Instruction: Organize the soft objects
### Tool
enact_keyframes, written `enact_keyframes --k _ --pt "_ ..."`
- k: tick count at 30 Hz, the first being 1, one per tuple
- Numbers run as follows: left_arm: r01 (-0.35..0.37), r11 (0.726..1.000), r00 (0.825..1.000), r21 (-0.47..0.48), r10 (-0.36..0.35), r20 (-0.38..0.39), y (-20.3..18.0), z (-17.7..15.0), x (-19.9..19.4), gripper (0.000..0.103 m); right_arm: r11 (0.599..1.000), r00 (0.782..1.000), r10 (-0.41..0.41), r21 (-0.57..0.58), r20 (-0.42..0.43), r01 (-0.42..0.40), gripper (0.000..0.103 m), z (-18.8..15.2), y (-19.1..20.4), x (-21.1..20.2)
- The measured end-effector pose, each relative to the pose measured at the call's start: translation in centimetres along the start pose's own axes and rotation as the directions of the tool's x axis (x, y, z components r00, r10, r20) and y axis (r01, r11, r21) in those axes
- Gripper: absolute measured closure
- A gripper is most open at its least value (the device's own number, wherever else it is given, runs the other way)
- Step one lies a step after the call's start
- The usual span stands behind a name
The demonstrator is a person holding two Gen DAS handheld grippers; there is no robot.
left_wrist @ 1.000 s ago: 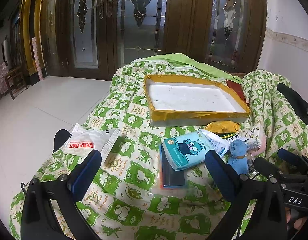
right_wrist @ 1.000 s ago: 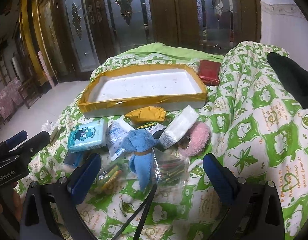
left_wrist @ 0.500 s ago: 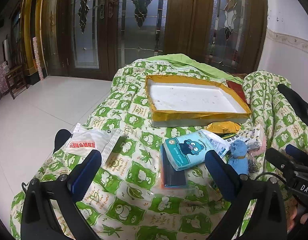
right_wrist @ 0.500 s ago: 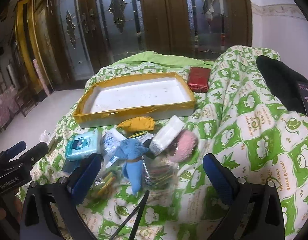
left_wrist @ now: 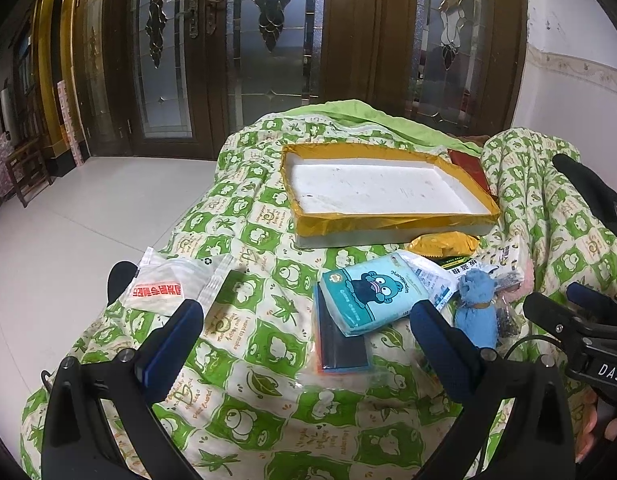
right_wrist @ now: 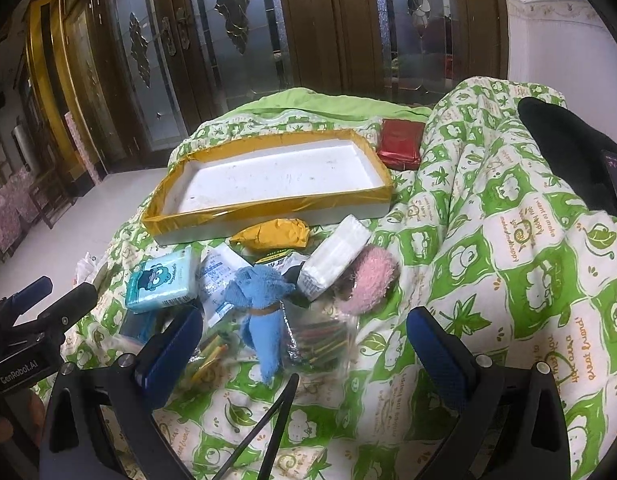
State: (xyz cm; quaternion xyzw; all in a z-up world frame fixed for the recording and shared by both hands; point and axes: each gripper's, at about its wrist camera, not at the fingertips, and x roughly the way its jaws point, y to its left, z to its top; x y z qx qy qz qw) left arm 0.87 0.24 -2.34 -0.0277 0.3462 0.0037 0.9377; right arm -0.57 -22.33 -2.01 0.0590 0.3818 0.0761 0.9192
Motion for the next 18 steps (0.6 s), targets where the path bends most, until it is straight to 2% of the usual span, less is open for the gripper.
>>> enact_keyframes --k 6,10,15,18 --pt "0.03 0.999 0.998 0.042 -0.028 -0.047 -0.9 0.0 1.2 0.0 1.0 1.0 0.004 -0.003 -0.019 -0.004 0.0 0.0 0.0 0.5" --pt "0.078 0.993 0.994 0.09 -0.07 -0.085 -2.0 0.2 2.3 0.0 1.0 1.0 0.007 0.0 -0.031 -0.007 0.001 0.0 -0.1 0.7" --pt "0.163 0.974 0.976 0.155 -0.137 -0.168 -3.1 1.2 4.6 0.0 1.0 0.999 0.006 0.004 -0.048 -0.006 0.0 0.0 -0.3 1.1" --pt "0.174 0.96 0.969 0.219 -0.126 -0.214 -3.9 1.4 6.2 0.0 1.0 0.998 0.007 0.004 -0.056 -0.006 0.0 0.1 -0.4 1.2"
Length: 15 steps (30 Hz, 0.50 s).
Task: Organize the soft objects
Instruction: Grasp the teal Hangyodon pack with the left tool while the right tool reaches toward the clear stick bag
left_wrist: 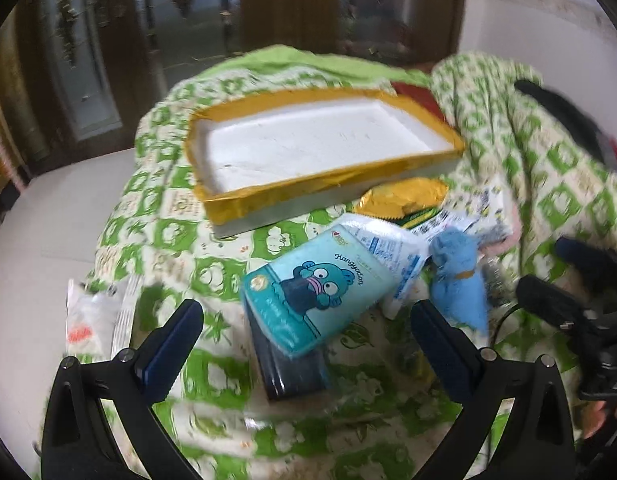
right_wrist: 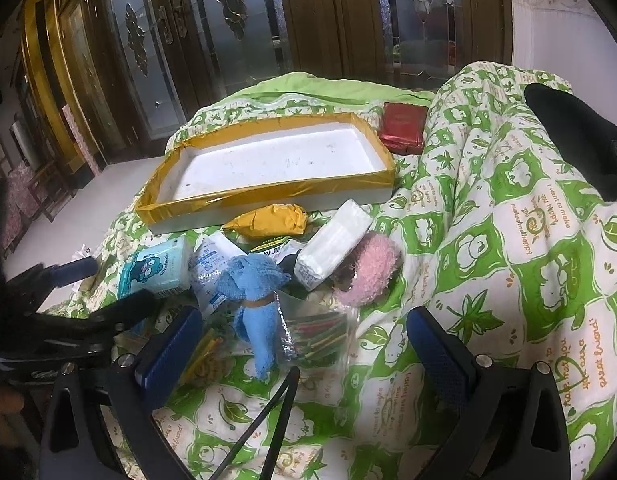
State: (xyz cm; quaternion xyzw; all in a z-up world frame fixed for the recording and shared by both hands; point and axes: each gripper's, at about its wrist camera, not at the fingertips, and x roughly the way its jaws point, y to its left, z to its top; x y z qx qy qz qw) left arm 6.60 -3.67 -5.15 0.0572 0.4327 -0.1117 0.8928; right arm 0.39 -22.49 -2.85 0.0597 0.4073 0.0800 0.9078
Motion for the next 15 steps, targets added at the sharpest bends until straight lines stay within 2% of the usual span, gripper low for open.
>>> enact_keyframes --k 6,10,15 --pt "-0.015 0.995 1.0 0.094 0.017 -0.015 -0.9 0.9 1.3 0.0 1.0 1.0 0.01 0.002 -0.023 -0.01 0.0 0.3 -0.3 0.6" --pt "-0.005 0.994 1.0 0.105 0.006 -0.01 -0.9 1.6 1.9 0.0 0.999 0.998 0.037 0.016 -0.044 -0.036 0.001 0.9 -1.0 1.0" --pt "0.015 0.993 1.0 0.115 -0.013 -0.017 -0.9 2.1 2.8 0.0 0.997 0.997 0.063 0.041 -0.05 -0.061 0.007 1.6 -1.9 0.9"
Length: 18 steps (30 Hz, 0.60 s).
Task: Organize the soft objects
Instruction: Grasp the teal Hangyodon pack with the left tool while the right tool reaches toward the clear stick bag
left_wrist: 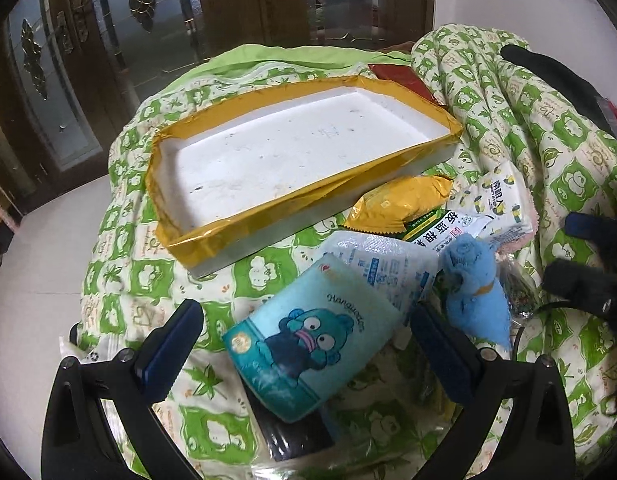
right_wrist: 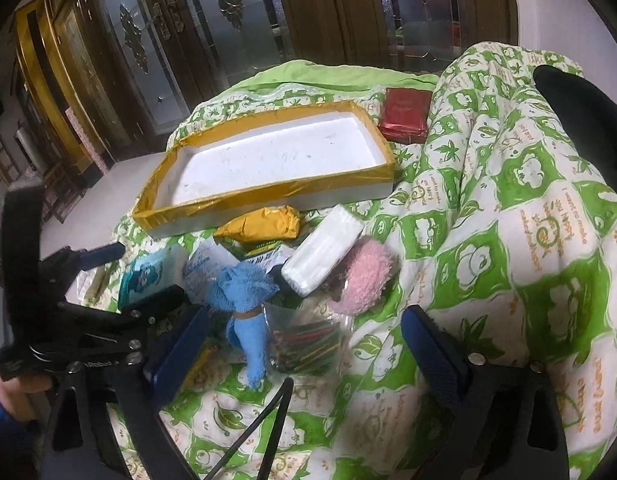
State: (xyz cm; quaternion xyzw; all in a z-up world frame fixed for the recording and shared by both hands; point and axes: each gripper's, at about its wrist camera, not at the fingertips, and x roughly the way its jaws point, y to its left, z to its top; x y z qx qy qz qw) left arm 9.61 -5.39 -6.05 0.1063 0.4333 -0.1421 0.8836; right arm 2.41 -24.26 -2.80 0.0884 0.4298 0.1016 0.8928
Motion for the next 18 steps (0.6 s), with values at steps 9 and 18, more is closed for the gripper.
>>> enact_keyframes --k 9,18 --pt "0.03 0.998 1.0 0.051 -0.03 0.003 -1.1 -0.3 0.7 0.0 0.999 0.999 0.02 0.035 -0.029 -0.019 0.022 1.6 -0.9 0.9" --pt "0.046 0.999 0.999 0.026 -0.046 0.007 -0.6 -0.3 0.8 0.0 1.0 0.998 -0.003 0.027 -0.069 0.004 0.023 1.7 -1.3 1.5"
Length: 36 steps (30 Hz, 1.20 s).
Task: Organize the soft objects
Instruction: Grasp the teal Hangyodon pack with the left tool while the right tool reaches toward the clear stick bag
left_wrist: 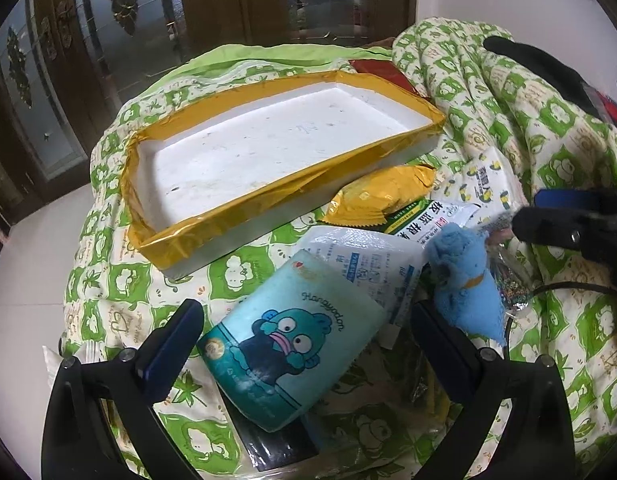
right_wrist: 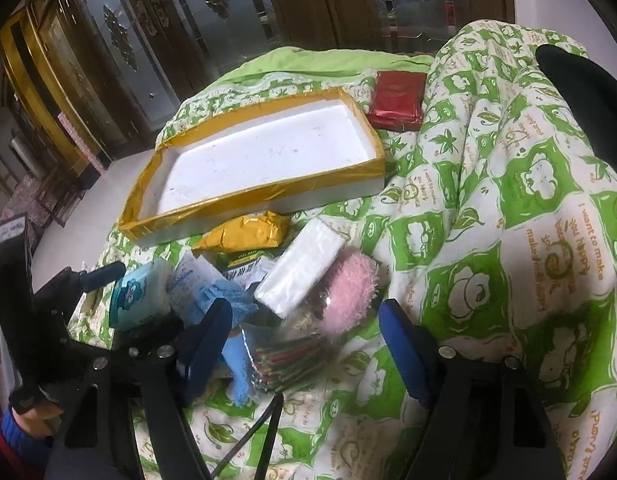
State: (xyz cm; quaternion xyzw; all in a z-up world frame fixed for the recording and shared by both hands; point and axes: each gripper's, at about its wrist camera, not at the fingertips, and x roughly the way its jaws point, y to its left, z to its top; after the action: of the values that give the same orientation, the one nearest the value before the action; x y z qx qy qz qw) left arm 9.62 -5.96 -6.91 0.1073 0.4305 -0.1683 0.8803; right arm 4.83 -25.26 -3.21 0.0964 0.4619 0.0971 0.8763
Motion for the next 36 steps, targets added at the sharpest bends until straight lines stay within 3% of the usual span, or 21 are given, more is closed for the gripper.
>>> enact_keyframes --k 8,11,18,23,30,36 --pt "0.014 0.998 1.0 -0.054 -0.014 0.002 0.9 -0.1 0.0 0.001 0.996 0.995 0.077 -0.049 -0.056 -0.08 0.036 -1.9 1.9 0.1" --pt "0.018 0.998 1.0 -0.053 -0.018 -0.005 0.9 -0.2 0.2 0.009 0.992 0.992 0.105 -0.065 -0.063 -0.109 0.04 -2.1 2.6 0.3" --pt "0.02 0.999 1.0 -0.051 -0.02 -0.014 0.8 -0.3 0.5 0.012 0.983 0.987 0.137 -0.113 -0.088 -0.146 0.043 -1.3 4.1 1.1" --pt "0.021 0.998 1.0 -0.053 -0.022 -0.016 0.8 -0.3 0.5 0.012 0.982 0.989 0.097 -0.15 -0.114 -0.114 0.043 -0.8 4.8 1.9" --pt "0.022 0.998 1.0 -0.054 -0.022 -0.016 0.9 -0.4 0.5 0.014 0.996 0.987 0.025 -0.078 -0.158 -0.038 0.044 -1.9 1.5 2.5" --pt "0.022 0.998 1.0 -0.053 -0.023 -0.015 0.8 -0.4 0.6 0.015 0.999 0.982 0.038 -0.016 -0.185 -0.042 0.051 -1.8 -0.1 3.1"
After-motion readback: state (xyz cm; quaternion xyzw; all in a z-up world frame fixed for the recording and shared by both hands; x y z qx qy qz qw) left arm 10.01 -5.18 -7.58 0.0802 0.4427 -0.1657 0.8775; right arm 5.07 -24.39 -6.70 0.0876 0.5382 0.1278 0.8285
